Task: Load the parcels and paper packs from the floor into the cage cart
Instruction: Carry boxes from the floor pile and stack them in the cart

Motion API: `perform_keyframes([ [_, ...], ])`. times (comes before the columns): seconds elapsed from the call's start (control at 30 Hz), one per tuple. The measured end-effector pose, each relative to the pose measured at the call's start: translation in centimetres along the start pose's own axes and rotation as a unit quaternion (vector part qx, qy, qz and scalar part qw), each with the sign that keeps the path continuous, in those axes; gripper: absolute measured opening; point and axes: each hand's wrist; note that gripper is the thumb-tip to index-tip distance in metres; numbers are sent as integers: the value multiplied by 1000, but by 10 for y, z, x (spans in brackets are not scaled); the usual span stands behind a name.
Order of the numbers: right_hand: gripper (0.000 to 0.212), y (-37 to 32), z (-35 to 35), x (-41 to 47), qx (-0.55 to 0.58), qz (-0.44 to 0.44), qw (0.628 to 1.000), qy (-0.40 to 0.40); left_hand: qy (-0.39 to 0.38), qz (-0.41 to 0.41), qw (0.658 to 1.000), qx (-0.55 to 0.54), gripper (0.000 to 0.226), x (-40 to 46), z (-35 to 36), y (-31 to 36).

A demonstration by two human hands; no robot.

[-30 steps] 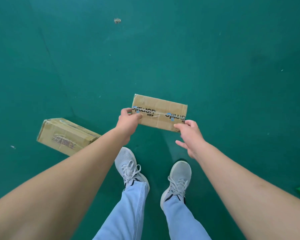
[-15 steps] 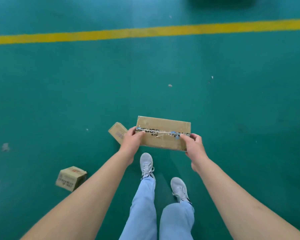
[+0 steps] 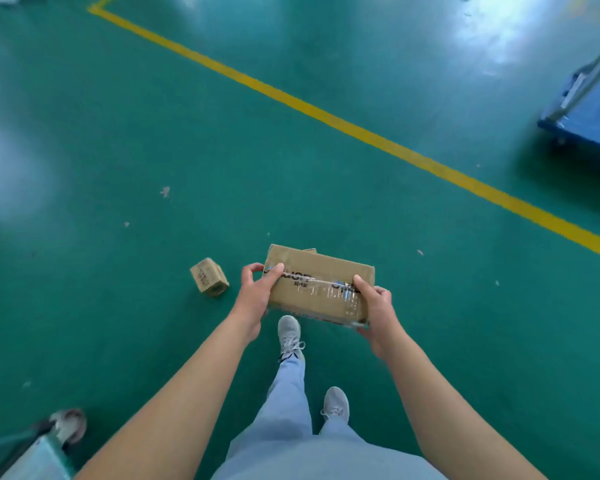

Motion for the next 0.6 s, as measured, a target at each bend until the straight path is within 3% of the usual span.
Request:
perform_keyframes([
  [0.27, 61, 34, 95, -62, -146, 1, 977, -155, 142, -13, 972, -188, 53, -91, -121, -78],
  [0.37, 55, 52, 136, -89, -201, -2, 958, -206, 173, -14, 954, -245, 58, -120, -162, -113],
  [0.6, 62, 122, 234, -161, -326, -19, 886, -329, 268, -10, 889, -372, 47, -197, -257, -203],
])
Point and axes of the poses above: each hand's wrist, its own x-axis towards the middle knuckle, its own z-axis out of the palm, y = z × x, and after that the axes turned 3 degrees about -z, right-handed
